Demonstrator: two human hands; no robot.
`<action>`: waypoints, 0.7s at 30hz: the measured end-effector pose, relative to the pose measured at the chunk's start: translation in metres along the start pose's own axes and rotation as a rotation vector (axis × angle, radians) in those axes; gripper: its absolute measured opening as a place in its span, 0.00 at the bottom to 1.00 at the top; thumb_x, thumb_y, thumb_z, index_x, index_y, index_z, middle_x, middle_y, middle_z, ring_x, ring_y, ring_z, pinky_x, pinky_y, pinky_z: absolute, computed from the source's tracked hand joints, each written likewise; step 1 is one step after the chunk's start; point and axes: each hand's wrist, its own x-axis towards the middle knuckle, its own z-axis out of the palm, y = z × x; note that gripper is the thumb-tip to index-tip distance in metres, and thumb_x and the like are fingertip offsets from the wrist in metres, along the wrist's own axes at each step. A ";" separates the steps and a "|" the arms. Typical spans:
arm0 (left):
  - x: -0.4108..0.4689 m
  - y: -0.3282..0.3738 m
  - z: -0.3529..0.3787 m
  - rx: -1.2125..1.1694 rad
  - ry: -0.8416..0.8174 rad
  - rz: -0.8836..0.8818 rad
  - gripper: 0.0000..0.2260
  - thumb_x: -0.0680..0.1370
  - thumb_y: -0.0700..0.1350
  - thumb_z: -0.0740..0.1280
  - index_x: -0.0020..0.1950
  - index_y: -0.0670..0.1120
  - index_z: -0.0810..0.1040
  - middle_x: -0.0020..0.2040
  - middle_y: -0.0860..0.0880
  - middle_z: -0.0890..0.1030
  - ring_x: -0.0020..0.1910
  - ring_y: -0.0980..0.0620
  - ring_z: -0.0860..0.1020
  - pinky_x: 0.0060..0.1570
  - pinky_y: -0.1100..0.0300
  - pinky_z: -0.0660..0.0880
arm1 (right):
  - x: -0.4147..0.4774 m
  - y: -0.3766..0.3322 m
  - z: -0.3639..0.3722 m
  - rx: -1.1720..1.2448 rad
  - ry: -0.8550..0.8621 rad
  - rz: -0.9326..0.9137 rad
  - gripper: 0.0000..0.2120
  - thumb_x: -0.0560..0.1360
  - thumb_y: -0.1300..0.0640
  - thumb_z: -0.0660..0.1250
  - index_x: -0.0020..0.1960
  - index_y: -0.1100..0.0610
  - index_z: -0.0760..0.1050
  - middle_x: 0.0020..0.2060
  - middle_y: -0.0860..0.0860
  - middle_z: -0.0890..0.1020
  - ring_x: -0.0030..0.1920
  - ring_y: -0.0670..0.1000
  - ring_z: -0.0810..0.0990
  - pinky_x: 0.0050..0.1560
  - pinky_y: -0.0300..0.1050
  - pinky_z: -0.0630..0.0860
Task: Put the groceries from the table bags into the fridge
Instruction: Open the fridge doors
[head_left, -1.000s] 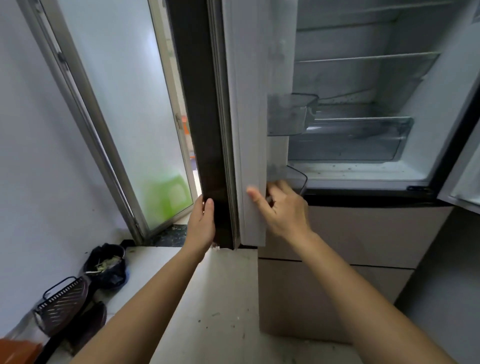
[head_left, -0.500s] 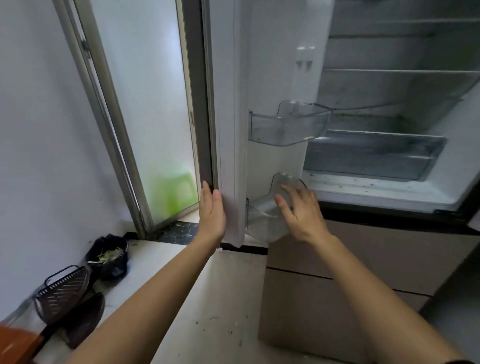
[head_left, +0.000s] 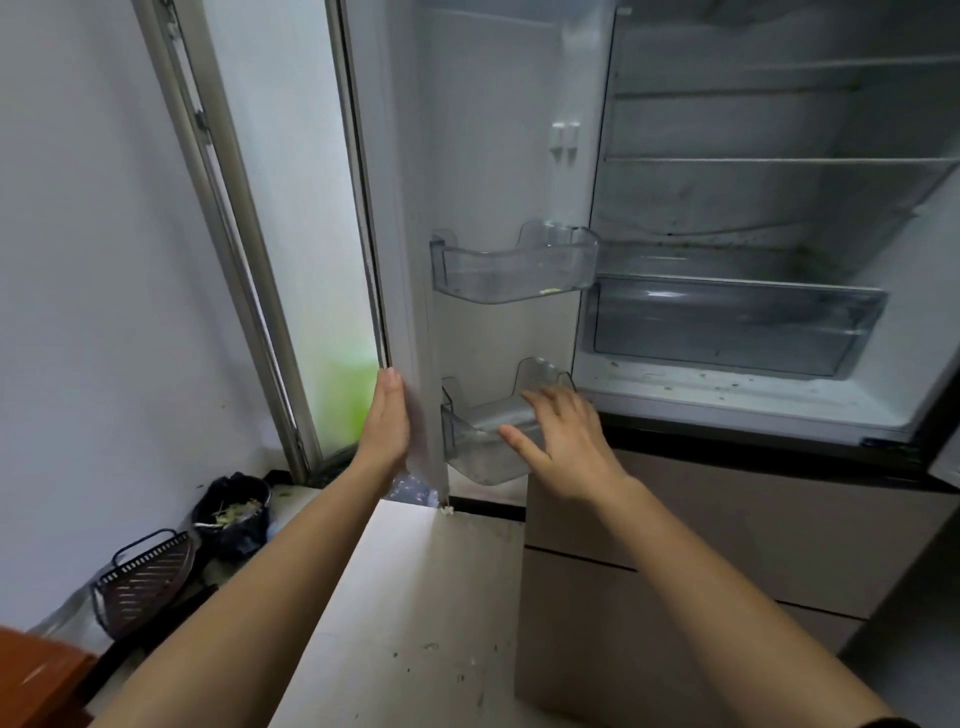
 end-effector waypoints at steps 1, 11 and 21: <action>-0.001 -0.003 -0.003 0.014 0.000 0.010 0.55 0.62 0.85 0.46 0.79 0.52 0.60 0.79 0.49 0.63 0.77 0.49 0.62 0.76 0.43 0.57 | -0.001 -0.002 0.000 0.012 0.006 -0.003 0.34 0.80 0.32 0.49 0.80 0.51 0.59 0.78 0.55 0.60 0.79 0.54 0.53 0.78 0.56 0.47; -0.140 -0.050 -0.066 0.796 0.222 0.301 0.29 0.82 0.61 0.46 0.81 0.49 0.57 0.81 0.49 0.56 0.80 0.53 0.53 0.78 0.50 0.53 | -0.040 -0.053 0.057 0.134 0.227 -0.149 0.35 0.80 0.39 0.56 0.81 0.55 0.54 0.80 0.62 0.48 0.81 0.60 0.43 0.78 0.56 0.37; -0.295 -0.103 -0.226 1.215 0.592 -0.161 0.30 0.83 0.60 0.52 0.81 0.49 0.52 0.82 0.46 0.48 0.80 0.45 0.50 0.76 0.42 0.54 | -0.101 -0.213 0.131 0.322 0.033 -0.363 0.39 0.76 0.48 0.68 0.80 0.57 0.55 0.79 0.63 0.50 0.80 0.64 0.49 0.78 0.62 0.50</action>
